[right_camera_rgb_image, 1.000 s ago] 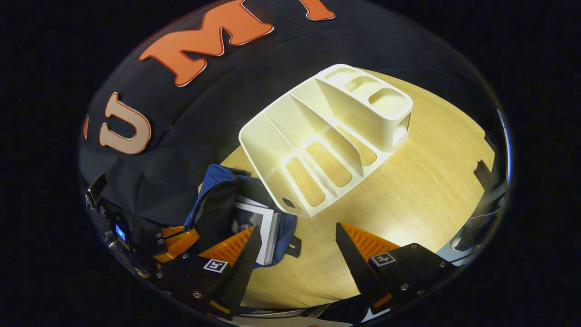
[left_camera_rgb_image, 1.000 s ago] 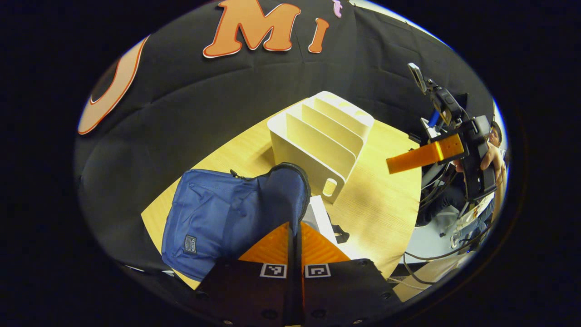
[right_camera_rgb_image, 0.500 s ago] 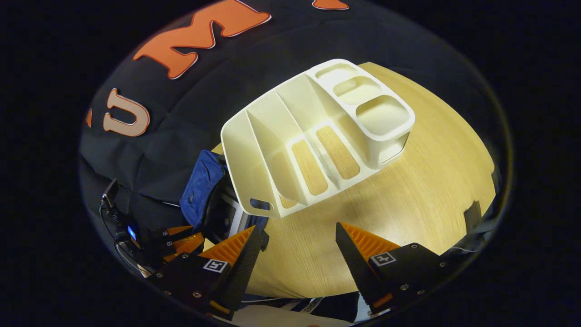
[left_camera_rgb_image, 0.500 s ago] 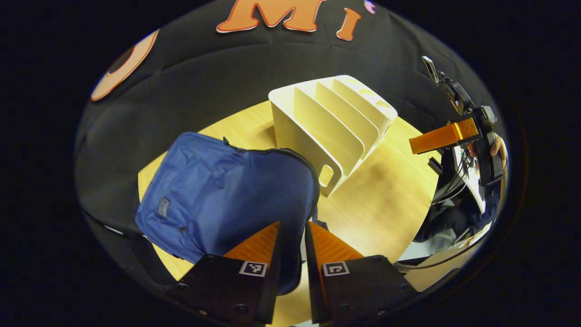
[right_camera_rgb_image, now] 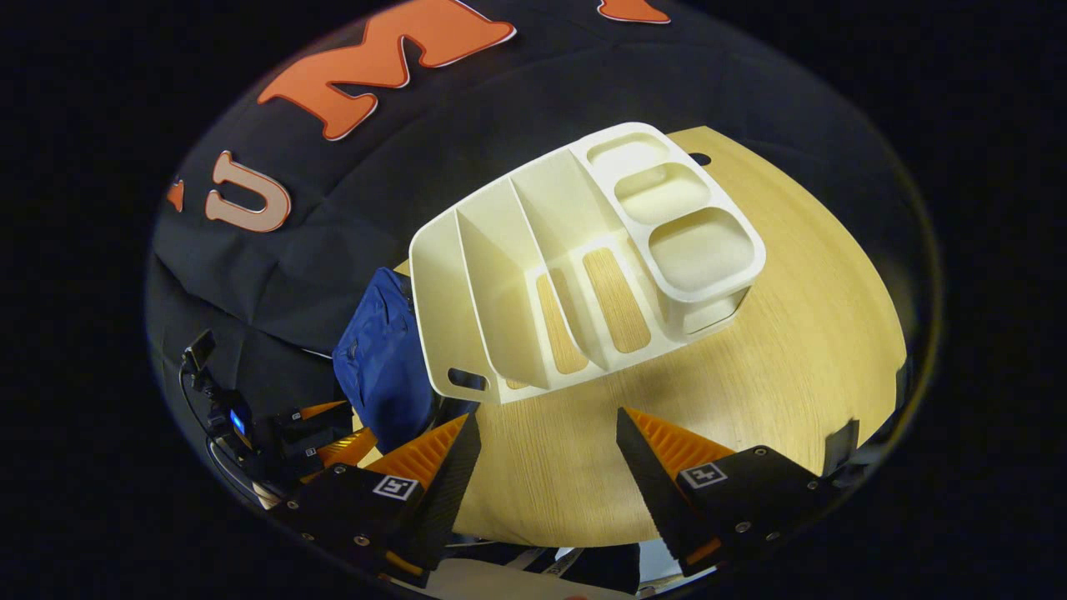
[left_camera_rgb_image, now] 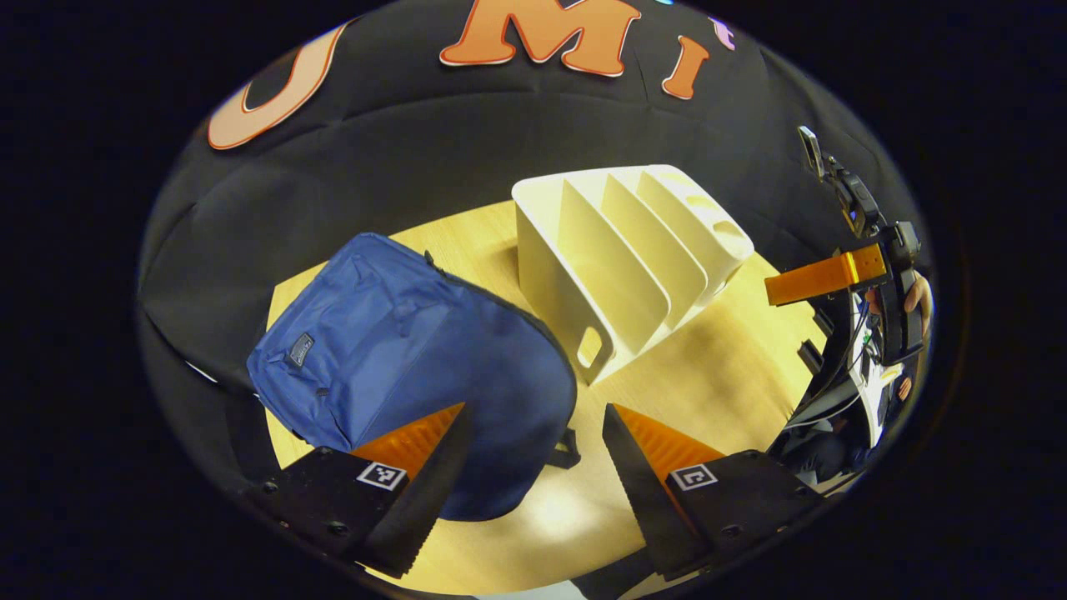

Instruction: Open the schoolbag, grab two books from the bookshelf and put them into the schoolbag.

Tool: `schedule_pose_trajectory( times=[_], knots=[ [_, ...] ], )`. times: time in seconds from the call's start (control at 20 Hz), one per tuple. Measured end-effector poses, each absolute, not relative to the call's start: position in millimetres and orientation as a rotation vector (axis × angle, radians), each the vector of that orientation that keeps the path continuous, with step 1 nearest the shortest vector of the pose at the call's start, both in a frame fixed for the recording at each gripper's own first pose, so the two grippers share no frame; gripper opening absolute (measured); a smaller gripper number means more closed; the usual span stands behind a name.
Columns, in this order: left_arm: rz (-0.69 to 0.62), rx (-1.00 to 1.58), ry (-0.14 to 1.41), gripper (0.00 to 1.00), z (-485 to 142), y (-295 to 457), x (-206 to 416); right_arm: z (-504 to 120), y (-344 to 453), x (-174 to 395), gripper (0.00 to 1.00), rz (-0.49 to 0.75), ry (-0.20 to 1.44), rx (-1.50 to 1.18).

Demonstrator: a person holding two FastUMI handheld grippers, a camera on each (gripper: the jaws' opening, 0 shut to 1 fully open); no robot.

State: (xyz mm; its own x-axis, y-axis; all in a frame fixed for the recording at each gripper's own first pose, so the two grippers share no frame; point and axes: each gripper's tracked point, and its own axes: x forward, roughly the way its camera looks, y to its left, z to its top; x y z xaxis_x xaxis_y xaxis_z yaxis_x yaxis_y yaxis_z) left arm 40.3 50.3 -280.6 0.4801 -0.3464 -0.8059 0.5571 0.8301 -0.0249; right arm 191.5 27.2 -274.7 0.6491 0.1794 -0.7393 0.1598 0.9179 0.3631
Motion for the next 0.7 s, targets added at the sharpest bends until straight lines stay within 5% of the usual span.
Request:
schedule_pose_trajectory(
  times=[0.35,0.7],
  knots=[
    [-0.52,0.189,0.678,0.99,-252,16,70,-212,9,200,0.98,0.048,0.661,0.334],
    [-0.475,0.142,0.374,0.98,-215,2,105,-111,-14,188,0.97,0.024,0.275,0.191]
  ],
)
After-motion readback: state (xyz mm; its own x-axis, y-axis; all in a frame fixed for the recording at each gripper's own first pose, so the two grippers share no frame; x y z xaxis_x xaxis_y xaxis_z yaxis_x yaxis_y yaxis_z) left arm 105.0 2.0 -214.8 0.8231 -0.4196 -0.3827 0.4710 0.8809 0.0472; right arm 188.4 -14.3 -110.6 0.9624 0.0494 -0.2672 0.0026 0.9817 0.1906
